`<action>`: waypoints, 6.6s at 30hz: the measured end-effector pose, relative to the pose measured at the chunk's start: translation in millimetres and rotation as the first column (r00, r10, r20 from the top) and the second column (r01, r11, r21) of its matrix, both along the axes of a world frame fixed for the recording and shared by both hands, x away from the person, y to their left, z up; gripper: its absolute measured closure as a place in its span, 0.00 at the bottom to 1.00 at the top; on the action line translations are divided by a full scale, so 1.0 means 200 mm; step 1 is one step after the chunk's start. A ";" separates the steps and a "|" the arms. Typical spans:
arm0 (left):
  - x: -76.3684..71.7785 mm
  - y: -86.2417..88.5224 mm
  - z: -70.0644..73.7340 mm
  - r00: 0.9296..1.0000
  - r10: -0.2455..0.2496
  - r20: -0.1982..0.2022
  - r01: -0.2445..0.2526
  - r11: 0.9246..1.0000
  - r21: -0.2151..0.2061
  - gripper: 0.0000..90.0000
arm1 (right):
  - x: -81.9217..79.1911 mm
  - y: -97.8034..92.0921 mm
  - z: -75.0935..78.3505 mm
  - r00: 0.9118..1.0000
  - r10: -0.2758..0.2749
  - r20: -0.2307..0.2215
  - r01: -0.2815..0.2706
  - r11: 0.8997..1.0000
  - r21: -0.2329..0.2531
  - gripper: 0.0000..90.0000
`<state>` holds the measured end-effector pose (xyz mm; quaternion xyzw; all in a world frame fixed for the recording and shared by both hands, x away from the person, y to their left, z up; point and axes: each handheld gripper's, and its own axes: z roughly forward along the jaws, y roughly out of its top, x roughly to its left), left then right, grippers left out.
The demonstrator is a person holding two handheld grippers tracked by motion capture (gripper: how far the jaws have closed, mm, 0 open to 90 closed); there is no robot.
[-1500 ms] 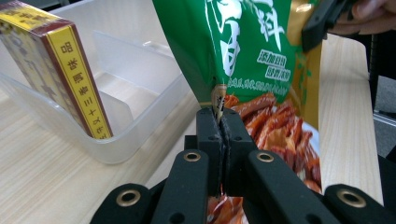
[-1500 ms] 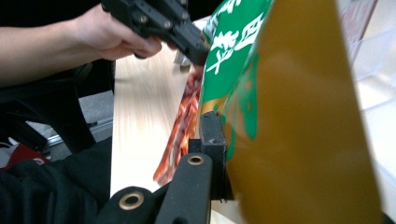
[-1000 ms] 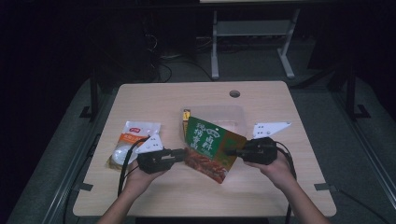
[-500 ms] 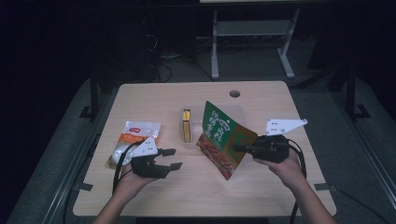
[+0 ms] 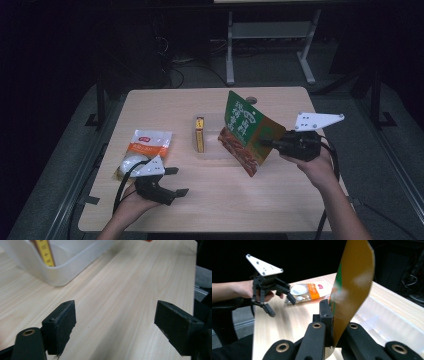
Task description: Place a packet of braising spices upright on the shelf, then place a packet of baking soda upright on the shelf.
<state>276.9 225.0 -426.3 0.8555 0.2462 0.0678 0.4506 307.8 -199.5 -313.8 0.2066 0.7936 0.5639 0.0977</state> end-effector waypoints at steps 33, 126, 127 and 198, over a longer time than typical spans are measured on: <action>0.03 -0.03 -0.10 0.999 -0.021 -0.028 0.022 0.999 0.031 0.14 | 0.37 0.00 0.05 0.986 -0.164 0.041 0.166 0.984 -0.070 1.00; 0.00 -0.10 -0.13 0.993 -0.102 -0.062 0.107 0.991 0.083 0.15 | 0.07 -0.09 -0.40 0.975 -0.193 -0.111 0.161 0.956 -0.244 0.42; 0.00 -0.10 -0.13 0.993 -0.105 -0.062 0.110 0.990 0.086 0.15 | 0.06 -0.08 -0.41 0.977 -0.187 -0.106 0.156 0.956 -0.249 0.41; 0.36 0.70 -0.18 0.810 0.530 -0.253 -0.535 0.843 0.055 0.50 | -0.08 0.28 -0.65 0.981 0.030 -0.190 -0.099 0.926 -0.365 0.37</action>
